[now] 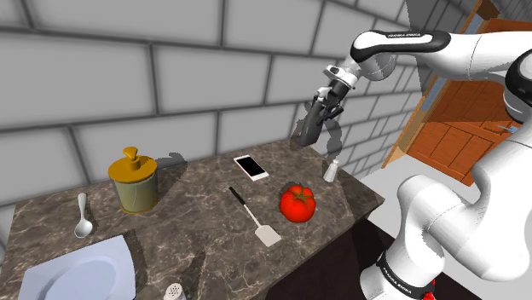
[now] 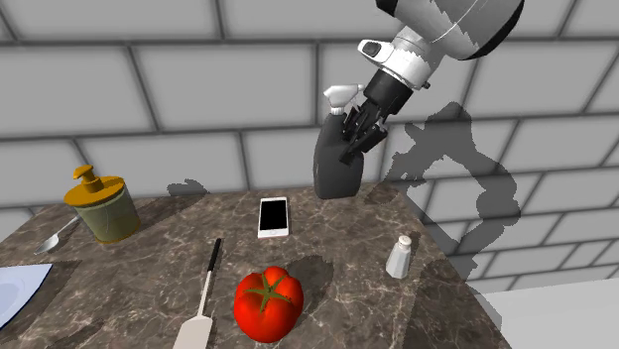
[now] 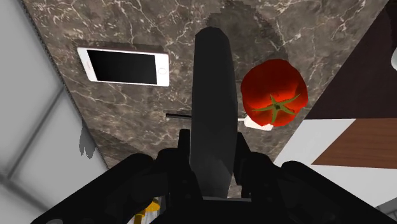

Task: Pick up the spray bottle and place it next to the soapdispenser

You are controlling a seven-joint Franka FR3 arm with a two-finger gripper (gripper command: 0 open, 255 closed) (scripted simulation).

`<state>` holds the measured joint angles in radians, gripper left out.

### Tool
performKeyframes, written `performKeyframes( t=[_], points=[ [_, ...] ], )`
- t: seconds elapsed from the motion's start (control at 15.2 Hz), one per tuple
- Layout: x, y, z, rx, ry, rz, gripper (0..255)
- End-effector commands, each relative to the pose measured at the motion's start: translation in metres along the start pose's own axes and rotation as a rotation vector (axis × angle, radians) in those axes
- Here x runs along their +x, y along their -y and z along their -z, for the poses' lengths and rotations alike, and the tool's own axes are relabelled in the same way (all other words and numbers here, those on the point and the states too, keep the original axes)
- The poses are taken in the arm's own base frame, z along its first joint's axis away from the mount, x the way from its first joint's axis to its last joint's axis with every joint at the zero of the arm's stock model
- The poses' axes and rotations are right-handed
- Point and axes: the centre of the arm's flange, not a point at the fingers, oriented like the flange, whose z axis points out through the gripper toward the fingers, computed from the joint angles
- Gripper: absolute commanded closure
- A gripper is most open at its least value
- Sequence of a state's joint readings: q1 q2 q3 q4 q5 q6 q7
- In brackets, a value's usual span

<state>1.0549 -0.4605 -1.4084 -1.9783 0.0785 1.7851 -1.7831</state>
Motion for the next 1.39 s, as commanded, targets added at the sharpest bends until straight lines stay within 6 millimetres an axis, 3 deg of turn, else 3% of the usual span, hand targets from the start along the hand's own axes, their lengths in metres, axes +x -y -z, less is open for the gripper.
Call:
performKeyframes(
  t=[0.0, 1.32],
  points=[
    [0.006, 0.000, 0.009, 0.000, 0.000, 0.000, 255],
    [0.061, 0.000, 0.100, 0.000, 0.000, 0.000, 255]
  ],
)
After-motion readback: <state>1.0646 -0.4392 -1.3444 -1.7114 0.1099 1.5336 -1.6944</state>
